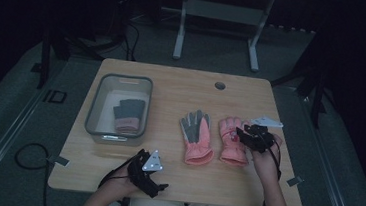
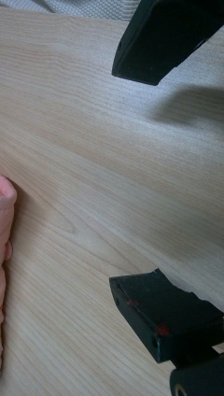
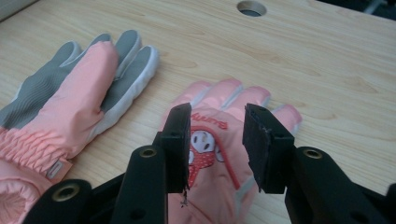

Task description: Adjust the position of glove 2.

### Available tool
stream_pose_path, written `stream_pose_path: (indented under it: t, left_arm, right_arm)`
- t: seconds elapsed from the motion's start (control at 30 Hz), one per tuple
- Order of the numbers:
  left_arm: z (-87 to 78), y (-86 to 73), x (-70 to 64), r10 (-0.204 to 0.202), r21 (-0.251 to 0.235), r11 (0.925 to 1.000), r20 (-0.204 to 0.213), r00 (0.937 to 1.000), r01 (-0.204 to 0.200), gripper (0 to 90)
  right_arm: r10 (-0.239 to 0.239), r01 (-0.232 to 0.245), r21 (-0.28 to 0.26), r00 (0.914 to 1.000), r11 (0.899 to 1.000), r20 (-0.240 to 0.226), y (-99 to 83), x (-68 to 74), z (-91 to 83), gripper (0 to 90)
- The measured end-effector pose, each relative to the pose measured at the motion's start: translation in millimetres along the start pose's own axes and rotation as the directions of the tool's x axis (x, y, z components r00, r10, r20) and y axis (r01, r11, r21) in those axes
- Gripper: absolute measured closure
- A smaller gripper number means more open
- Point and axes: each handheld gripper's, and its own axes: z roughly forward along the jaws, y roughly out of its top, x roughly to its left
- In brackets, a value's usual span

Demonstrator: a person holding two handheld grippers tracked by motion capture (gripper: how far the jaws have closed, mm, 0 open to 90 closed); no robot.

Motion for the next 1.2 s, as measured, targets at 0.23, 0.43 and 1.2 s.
stream_pose_path:
  t: [0.23, 0.43, 1.2]
  left_arm:
    - [0.4, -0.2, -0.6, 0.002, 0.003, 1.0, 0.0, 1.0, -0.002, 2.1]
    - [0.7, -0.4, -0.2, 0.0, 0.003, 1.0, -0.006, 1.0, 0.0, 2.1]
    - [1.5, 0.0, -0.6, 0.006, 0.014, 0.9999, -0.005, 1.0, -0.006, 2.1]
  right_arm:
    - [-0.042, 0.042, 0.03, 0.9991, 0.999, 0.01, -10.5, 6.3, 15.9, 60.1]
    - [-0.05, 0.048, 0.095, 0.9987, 0.994, 0.014, -26.3, 9.4, 35.1, 49.4]
    - [0.025, -0.027, 0.079, 0.9994, 0.996, 0.023, 1.3, 13.2, 19.7, 86.1]
